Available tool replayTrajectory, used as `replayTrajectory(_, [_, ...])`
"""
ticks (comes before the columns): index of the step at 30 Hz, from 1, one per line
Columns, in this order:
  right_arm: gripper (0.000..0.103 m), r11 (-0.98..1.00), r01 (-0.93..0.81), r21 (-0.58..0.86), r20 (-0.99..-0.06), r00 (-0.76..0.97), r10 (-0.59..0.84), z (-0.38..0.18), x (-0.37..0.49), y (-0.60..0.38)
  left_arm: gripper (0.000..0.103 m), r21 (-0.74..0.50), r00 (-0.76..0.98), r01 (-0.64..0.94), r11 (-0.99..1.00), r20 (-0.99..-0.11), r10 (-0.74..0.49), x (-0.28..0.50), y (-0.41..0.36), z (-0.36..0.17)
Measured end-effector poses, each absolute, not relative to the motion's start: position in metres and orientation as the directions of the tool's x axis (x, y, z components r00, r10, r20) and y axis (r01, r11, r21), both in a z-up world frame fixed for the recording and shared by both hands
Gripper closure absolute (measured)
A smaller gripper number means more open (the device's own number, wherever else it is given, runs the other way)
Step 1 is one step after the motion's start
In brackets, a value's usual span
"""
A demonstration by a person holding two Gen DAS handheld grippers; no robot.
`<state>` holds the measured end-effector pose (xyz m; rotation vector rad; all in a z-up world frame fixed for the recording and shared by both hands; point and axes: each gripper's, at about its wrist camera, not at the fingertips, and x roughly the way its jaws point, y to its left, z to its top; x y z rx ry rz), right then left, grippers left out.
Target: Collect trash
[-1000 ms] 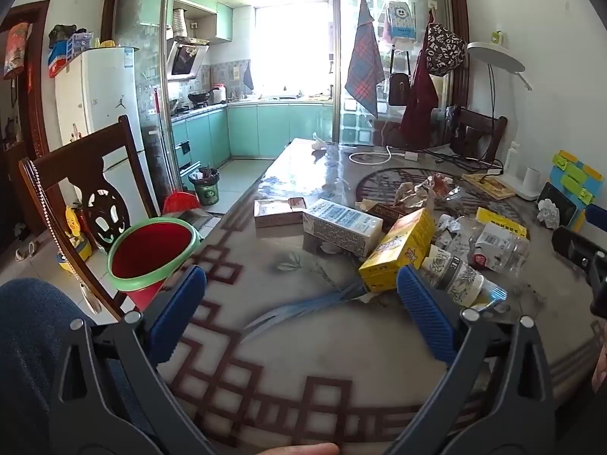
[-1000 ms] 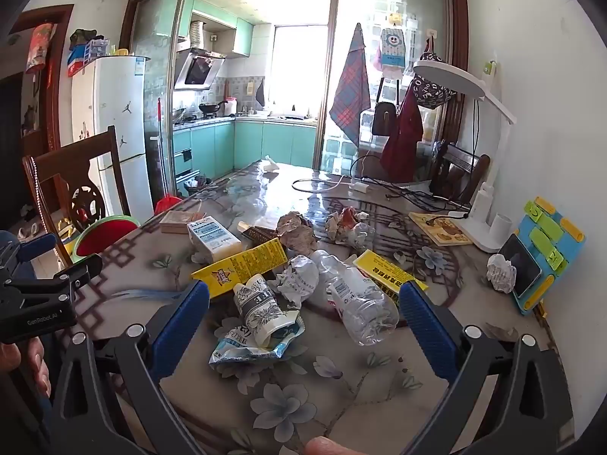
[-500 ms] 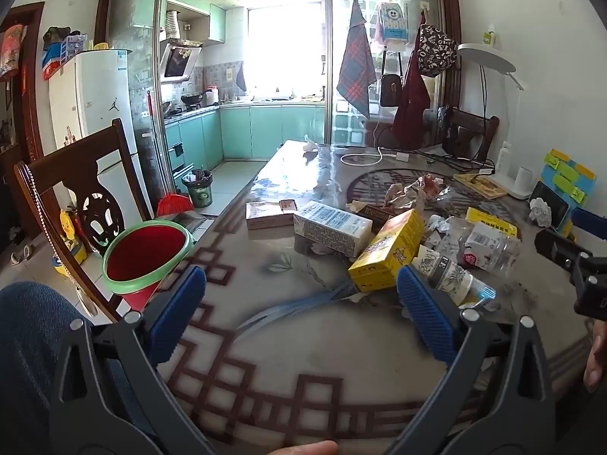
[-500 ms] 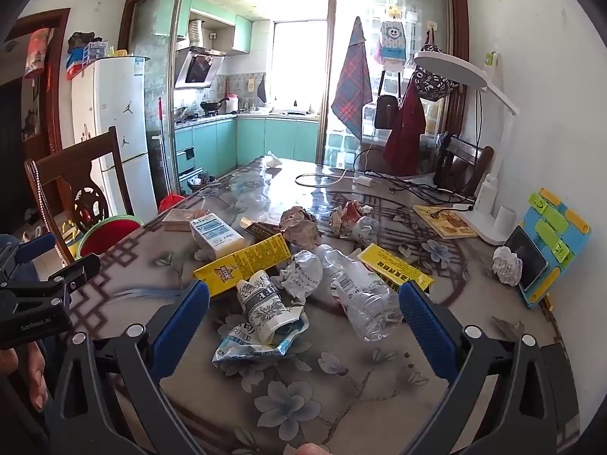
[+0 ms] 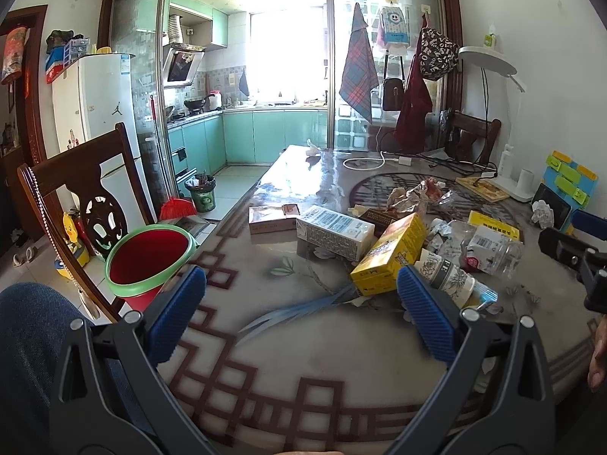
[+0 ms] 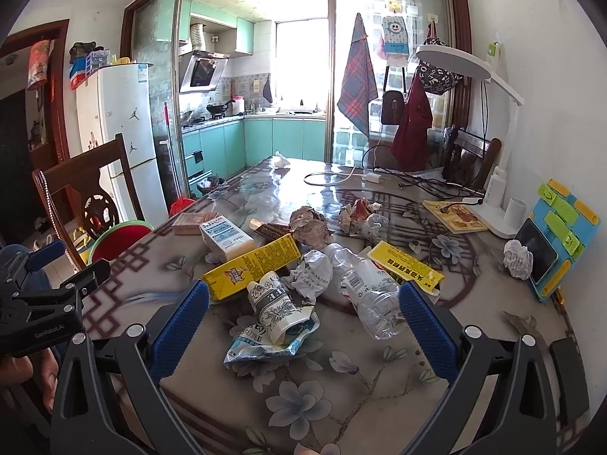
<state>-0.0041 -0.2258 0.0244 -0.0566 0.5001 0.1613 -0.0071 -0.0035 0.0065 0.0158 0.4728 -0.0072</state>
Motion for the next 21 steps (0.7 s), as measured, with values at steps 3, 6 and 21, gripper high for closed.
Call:
replayTrajectory(3, [0.006, 0.985, -0.171, -0.022, -0.478, 0.867, 0.140, 0.0251, -0.0057, -0.2233, 0.004, 0.014, 0.889, 0.008, 1.000, -0.457, -0.001, -0.0066, -0.0031, 0.0065])
replayTrajectory(6, [0.006, 0.985, -0.171, -0.017, -0.479, 0.866, 0.142, 0.0251, -0.0061, -0.2236, 0.004, 0.014, 0.890, 0.009, 1.000, -0.456, -0.002, -0.0066, -0.0029, 0.0066])
replayTrajectory(21, [0.006, 0.986, -0.167, -0.010, -0.488, 0.862, 0.141, 0.0235, -0.0036, -0.2246, 0.004, 0.014, 0.890, 0.010, 1.000, -0.456, -0.002, -0.0060, -0.0031, 0.0066])
